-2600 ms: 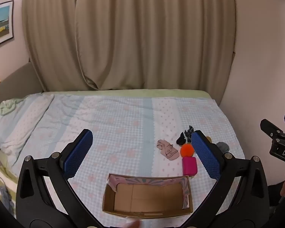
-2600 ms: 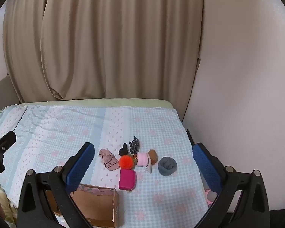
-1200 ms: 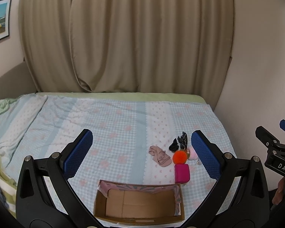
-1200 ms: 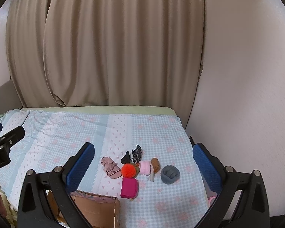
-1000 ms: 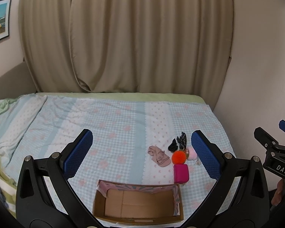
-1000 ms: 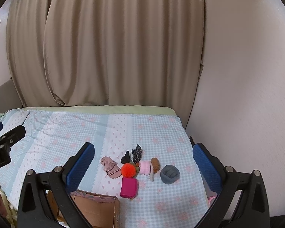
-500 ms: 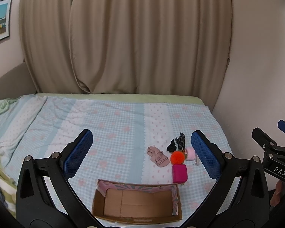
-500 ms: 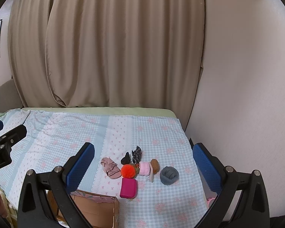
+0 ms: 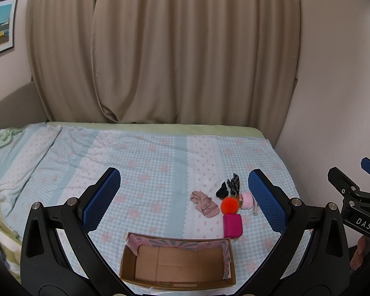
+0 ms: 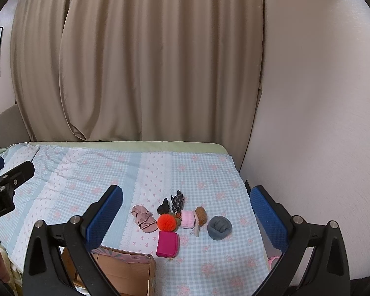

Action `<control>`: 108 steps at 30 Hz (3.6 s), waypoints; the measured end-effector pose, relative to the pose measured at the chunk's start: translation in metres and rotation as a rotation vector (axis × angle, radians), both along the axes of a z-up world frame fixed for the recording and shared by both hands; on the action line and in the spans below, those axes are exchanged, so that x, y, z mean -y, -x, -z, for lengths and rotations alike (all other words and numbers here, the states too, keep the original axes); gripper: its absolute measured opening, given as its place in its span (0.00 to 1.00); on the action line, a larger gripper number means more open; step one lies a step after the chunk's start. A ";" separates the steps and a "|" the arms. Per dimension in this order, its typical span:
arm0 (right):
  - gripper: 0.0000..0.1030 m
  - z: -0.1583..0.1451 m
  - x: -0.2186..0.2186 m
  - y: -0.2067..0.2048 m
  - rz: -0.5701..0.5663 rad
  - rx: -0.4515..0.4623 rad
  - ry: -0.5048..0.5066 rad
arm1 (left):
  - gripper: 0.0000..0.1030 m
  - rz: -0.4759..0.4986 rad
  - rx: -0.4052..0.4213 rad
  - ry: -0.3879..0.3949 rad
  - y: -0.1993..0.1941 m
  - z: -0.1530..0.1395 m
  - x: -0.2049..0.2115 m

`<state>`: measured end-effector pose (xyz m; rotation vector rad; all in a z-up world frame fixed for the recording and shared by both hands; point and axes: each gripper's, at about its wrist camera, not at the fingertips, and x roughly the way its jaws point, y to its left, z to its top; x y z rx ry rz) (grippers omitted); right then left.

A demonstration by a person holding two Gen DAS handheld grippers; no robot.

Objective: Organize soft objects

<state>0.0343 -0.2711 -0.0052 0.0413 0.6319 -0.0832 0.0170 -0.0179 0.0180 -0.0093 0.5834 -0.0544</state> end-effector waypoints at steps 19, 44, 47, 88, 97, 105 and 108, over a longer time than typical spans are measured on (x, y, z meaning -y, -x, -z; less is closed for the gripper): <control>1.00 0.004 0.001 0.005 -0.002 0.006 -0.004 | 1.00 -0.001 0.005 0.007 0.004 0.002 0.001; 1.00 0.161 0.004 -0.081 0.084 -0.239 -0.188 | 1.00 0.160 -0.419 0.088 -0.158 0.175 -0.006; 1.00 0.202 0.011 -0.107 0.115 -0.309 -0.254 | 1.00 0.158 -0.479 0.092 -0.189 0.215 0.001; 0.35 0.453 0.017 -0.245 0.361 -0.704 -0.666 | 0.32 0.287 -0.756 0.062 -0.309 0.475 0.089; 0.32 0.434 0.016 -0.241 0.351 -0.647 -0.673 | 0.28 0.288 -0.735 0.063 -0.308 0.451 0.080; 0.32 0.393 0.016 -0.231 0.322 -0.573 -0.682 | 0.28 0.272 -0.663 0.086 -0.286 0.396 0.063; 0.32 0.366 0.015 -0.226 0.289 -0.537 -0.675 | 0.28 0.265 -0.627 0.089 -0.273 0.369 0.056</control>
